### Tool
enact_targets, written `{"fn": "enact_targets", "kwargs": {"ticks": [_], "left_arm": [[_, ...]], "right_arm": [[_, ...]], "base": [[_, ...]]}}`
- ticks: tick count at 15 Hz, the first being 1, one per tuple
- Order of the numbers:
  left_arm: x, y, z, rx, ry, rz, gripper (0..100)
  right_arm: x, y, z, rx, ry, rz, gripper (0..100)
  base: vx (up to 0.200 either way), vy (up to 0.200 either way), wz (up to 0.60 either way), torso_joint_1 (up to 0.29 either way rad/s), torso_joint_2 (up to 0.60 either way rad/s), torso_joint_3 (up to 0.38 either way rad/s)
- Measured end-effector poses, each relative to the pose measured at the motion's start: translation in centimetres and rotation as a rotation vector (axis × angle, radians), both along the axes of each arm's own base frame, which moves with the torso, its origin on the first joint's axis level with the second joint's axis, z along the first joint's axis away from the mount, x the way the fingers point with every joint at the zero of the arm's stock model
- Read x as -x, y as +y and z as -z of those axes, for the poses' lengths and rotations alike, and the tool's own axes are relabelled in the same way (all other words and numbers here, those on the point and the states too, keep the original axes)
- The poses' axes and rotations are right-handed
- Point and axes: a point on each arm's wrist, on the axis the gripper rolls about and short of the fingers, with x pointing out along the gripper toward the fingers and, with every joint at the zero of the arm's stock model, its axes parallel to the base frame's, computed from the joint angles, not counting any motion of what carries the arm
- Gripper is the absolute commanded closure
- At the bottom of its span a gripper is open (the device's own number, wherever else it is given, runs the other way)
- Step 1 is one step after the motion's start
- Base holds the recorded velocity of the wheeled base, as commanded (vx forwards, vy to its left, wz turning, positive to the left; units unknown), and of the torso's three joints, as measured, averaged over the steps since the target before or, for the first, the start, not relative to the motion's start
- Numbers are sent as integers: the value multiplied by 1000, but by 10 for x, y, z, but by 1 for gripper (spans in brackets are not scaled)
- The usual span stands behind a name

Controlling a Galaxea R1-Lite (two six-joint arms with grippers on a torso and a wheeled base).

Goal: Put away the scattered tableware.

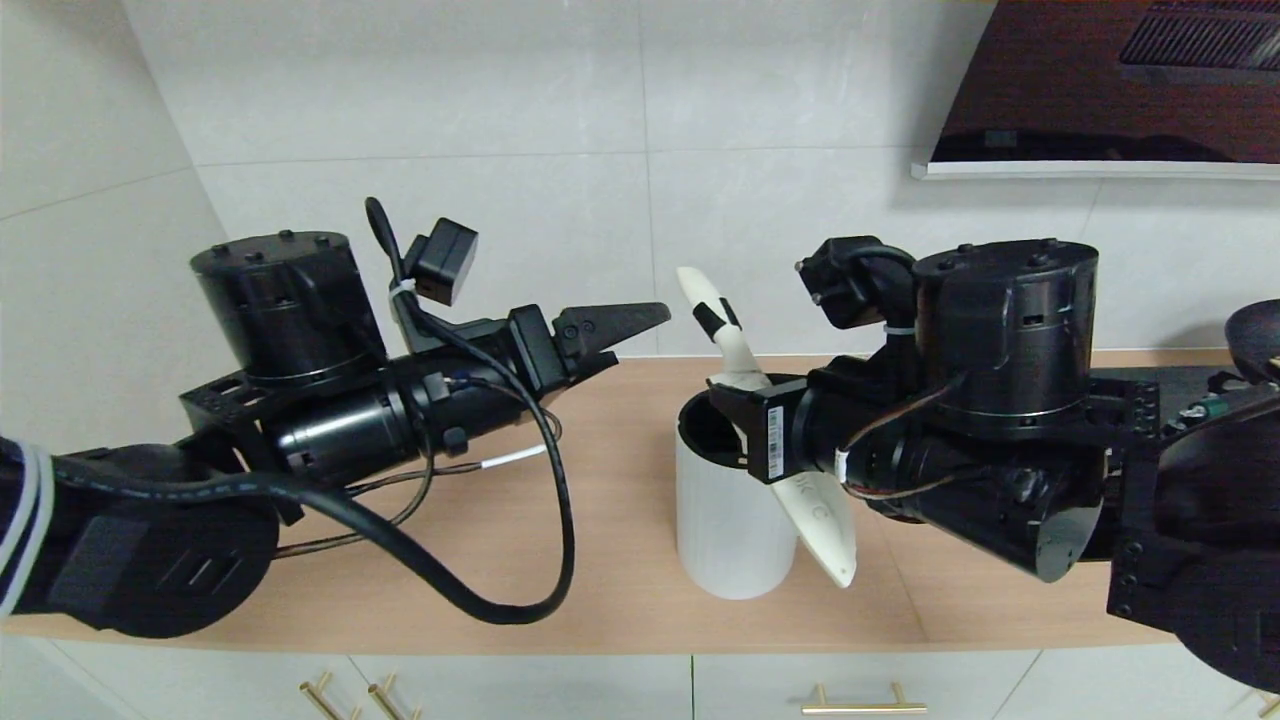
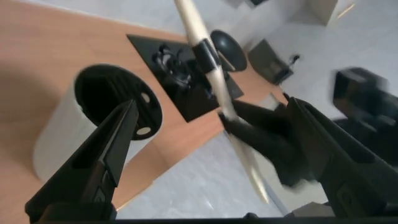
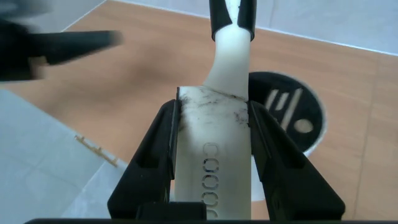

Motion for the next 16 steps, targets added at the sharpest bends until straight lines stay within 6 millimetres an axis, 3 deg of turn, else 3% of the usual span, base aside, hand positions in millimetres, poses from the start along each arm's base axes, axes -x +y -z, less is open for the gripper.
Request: {"fn": "enact_targets", "kwargs": {"ticks": [10,16], "left_arm": [[-31,-27,2,35,-19,32,0],[-37,-35,10,31,-7,48,0]], "right_arm": [[14,12,7,-43,-38,-42,100],[11,14,12,-32,-29,-42,100]], "base": [[0,0,0,0,0,0],[0,0,0,0,0,0]]}}
